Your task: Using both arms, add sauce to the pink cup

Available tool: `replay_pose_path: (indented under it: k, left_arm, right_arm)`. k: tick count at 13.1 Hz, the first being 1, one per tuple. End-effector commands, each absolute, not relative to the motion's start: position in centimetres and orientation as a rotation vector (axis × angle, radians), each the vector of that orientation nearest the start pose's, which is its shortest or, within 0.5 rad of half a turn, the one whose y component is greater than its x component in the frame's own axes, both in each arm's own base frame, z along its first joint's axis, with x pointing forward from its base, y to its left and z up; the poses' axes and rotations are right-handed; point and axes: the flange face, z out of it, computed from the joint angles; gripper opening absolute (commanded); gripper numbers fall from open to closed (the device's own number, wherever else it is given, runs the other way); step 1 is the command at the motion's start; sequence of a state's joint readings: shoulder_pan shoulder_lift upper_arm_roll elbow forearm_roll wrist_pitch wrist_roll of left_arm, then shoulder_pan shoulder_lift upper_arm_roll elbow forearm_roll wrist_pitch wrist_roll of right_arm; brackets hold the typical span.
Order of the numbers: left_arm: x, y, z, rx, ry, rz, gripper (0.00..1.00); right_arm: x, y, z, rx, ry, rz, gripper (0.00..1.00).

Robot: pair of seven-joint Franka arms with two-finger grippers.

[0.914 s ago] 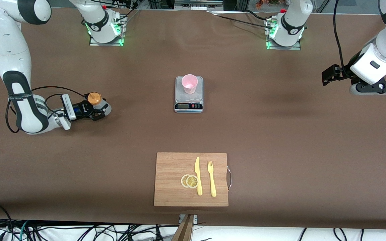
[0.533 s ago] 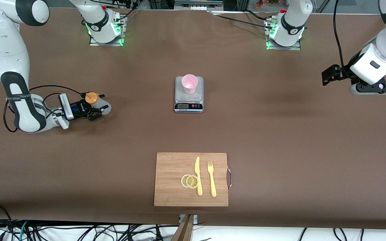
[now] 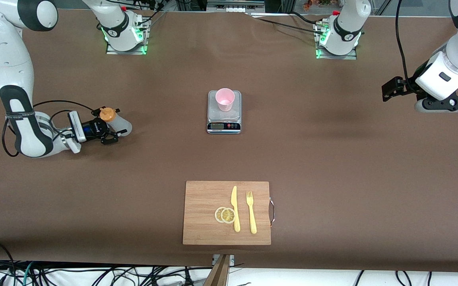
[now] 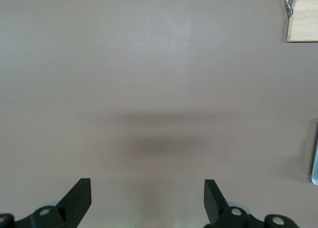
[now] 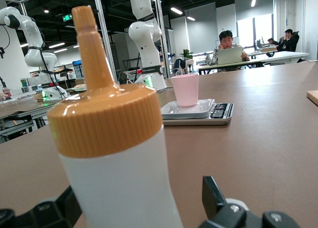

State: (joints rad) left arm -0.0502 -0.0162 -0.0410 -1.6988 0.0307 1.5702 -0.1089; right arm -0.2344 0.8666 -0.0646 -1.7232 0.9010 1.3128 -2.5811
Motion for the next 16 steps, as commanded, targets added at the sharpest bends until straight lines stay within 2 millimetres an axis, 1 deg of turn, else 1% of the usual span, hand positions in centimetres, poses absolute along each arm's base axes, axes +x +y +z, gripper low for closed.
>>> replay_pose_path:
  k: [1, 5, 8, 9, 10, 12, 14, 16]
  left_arm:
    - [54.2, -4.8, 57.9, -3.112, 0.008, 0.174, 1.00]
    - [54.2, -4.9, 58.3, -3.113, 0.010, 0.165, 1.00]
    - [54.4, -5.0, 58.0, -3.113, 0.015, 0.172, 1.00]
    - [54.4, -5.2, 58.0, -3.113, 0.020, 0.172, 1.00]
    - [54.4, -5.3, 58.0, -3.112, 0.022, 0.172, 1.00]
    - [54.4, -5.2, 58.0, -3.113, 0.022, 0.172, 1.00]
    - [54.4, -5.3, 58.0, -3.112, 0.022, 0.172, 1.00]
    - [54.4, -5.0, 58.0, -3.113, 0.015, 0.172, 1.00]
  right_arm:
    - [54.0, -7.3, 10.7, -1.100, -1.371, -0.707, 1.00]
    - [54.0, -9.2, 11.4, -1.139, -1.380, -0.695, 1.00]
    - [54.2, -11.2, 12.7, -1.176, -1.415, -0.662, 1.00]
    - [54.3, -11.5, 13.2, -1.183, -1.425, -0.650, 1.00]
    - [54.2, -12.4, 13.5, -1.204, -1.429, -0.640, 1.00]
    - [54.4, -14.4, 15.2, -1.239, -1.464, -0.616, 1.00]
    - [54.3, -16.8, 16.8, -1.271, -1.467, -0.565, 1.00]
    - [54.9, -19.7, 19.6, -1.320, -1.497, -0.528, 1.00]
